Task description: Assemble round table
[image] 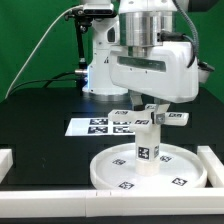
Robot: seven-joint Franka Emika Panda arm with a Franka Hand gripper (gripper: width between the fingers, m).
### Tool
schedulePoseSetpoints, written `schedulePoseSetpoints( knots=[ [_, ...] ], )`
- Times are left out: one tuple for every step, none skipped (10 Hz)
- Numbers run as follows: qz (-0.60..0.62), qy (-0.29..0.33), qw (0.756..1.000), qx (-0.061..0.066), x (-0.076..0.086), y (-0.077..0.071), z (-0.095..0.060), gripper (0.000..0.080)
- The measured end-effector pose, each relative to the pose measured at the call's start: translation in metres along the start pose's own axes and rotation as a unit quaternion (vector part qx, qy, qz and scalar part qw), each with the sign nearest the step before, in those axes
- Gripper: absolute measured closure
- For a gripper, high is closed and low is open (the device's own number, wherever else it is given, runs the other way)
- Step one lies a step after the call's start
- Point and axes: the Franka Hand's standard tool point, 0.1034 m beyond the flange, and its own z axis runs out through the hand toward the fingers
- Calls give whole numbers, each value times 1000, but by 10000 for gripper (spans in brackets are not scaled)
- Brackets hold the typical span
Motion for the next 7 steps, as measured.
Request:
schedulePoseSetpoints(
  knots=[
    [39,-2,999,2,0,0,0,360],
    [82,-3,997,2,-1,0,0,360],
    [119,-3,993,1,-1,0,0,359],
    [145,-2,989,2,-1,-1,0,359],
    [160,-2,987,2,-1,0,0,359],
    [166,-3,986,2,-1,0,0,359],
    [155,-3,988,2,-1,0,0,359]
  ],
)
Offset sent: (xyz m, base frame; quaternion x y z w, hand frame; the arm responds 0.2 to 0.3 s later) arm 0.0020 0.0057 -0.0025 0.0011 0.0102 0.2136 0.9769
